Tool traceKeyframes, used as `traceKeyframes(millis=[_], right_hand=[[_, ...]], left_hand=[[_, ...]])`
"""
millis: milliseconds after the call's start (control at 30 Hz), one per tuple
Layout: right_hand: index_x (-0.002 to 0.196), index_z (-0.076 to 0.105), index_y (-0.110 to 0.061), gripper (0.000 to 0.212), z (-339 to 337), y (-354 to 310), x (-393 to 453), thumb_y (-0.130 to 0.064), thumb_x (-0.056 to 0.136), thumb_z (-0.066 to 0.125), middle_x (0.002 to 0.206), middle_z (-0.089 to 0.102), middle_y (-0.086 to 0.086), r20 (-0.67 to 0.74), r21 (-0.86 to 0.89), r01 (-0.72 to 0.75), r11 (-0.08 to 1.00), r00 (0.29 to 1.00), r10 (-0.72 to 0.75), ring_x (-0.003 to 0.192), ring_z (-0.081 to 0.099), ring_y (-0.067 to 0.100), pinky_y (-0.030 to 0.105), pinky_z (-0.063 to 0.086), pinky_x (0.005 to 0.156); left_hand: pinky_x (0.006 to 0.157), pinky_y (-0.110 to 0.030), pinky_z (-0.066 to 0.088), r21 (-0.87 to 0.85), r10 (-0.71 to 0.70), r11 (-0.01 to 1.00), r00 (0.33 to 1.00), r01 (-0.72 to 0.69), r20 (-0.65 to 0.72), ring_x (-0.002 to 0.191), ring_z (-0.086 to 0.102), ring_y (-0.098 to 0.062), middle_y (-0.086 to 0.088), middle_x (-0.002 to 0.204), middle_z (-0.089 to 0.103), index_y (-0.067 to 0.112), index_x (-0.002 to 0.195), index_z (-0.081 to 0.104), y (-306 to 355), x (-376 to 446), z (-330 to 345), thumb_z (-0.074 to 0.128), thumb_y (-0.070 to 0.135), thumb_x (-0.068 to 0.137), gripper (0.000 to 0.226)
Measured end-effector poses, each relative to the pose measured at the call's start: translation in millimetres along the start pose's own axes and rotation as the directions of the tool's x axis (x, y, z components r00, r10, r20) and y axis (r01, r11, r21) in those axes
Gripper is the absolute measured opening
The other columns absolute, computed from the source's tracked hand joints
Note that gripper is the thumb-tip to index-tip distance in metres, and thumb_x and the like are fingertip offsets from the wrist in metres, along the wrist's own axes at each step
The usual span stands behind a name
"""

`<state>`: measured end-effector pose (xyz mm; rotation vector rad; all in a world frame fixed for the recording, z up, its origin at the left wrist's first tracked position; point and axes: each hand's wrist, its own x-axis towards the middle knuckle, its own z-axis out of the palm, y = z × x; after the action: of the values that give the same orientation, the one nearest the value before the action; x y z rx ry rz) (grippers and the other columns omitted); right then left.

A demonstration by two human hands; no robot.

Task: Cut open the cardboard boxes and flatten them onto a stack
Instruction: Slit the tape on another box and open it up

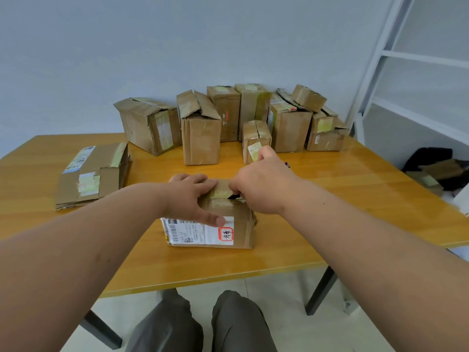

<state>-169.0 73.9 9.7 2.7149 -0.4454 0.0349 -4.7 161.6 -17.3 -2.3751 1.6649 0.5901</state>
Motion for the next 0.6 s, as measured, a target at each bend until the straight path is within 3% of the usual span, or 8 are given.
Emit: traceKeyframes(millis=[133, 267, 467, 600], right_hand=[[0.077, 0.053, -0.023, 0.031, -6, 10, -8, 0.001, 0.091, 0.04, 0.073, 0.057, -0.007, 0.05, -0.051, 0.005, 0.999, 0.999, -0.002, 0.086, 0.053, 0.022, 0.036, 0.014, 0.082], [0.083, 0.06, -0.023, 0.036, 5, 32, -27, 0.004, 0.085, 0.036, 0.075, 0.062, -0.006, 0.092, 0.015, -0.077, 0.997, 0.993, 0.075, 0.081, 0.049, 0.02, 0.036, 0.021, 0.088], [0.077, 0.053, -0.027, 0.031, 24, 41, -31, -0.001, 0.09, 0.041, 0.074, 0.061, -0.009, 0.054, 0.084, -0.109, 0.991, 0.993, 0.104, 0.068, 0.05, 0.013, 0.038, 0.028, 0.092], [0.088, 0.059, -0.034, 0.022, 29, 53, -36, -0.017, 0.096, 0.047, 0.088, 0.061, -0.011, 0.151, 0.299, -0.311, 0.902, 0.949, 0.277, 0.082, 0.052, 0.016, 0.036, 0.038, 0.085]], left_hand=[[0.118, -0.054, 0.007, 0.012, -0.012, 1.0, 1.0, 0.012, 0.004, 0.149, -0.008, -0.028, 0.017, 0.163, -0.005, 0.044, 0.154, -0.006, -1, 1, -1, 0.044, 0.092, 0.05, 0.124], [0.118, -0.056, 0.008, -0.015, -0.012, 1.0, 1.0, 0.012, 0.001, 0.15, -0.008, -0.028, 0.017, 0.162, -0.005, 0.044, 0.154, -0.006, -2, 2, 0, 0.044, 0.091, 0.049, 0.125], [0.119, -0.056, 0.008, -0.018, -0.01, 1.0, 1.0, 0.01, 0.002, 0.149, -0.008, -0.028, 0.017, 0.162, -0.006, 0.044, 0.153, -0.006, -1, 1, -1, 0.045, 0.092, 0.049, 0.126], [0.119, -0.056, 0.008, -0.045, -0.002, 0.999, 1.0, 0.002, 0.001, 0.149, -0.01, -0.026, 0.018, 0.162, -0.007, 0.045, 0.153, -0.006, -4, 1, 3, 0.045, 0.093, 0.045, 0.129]])
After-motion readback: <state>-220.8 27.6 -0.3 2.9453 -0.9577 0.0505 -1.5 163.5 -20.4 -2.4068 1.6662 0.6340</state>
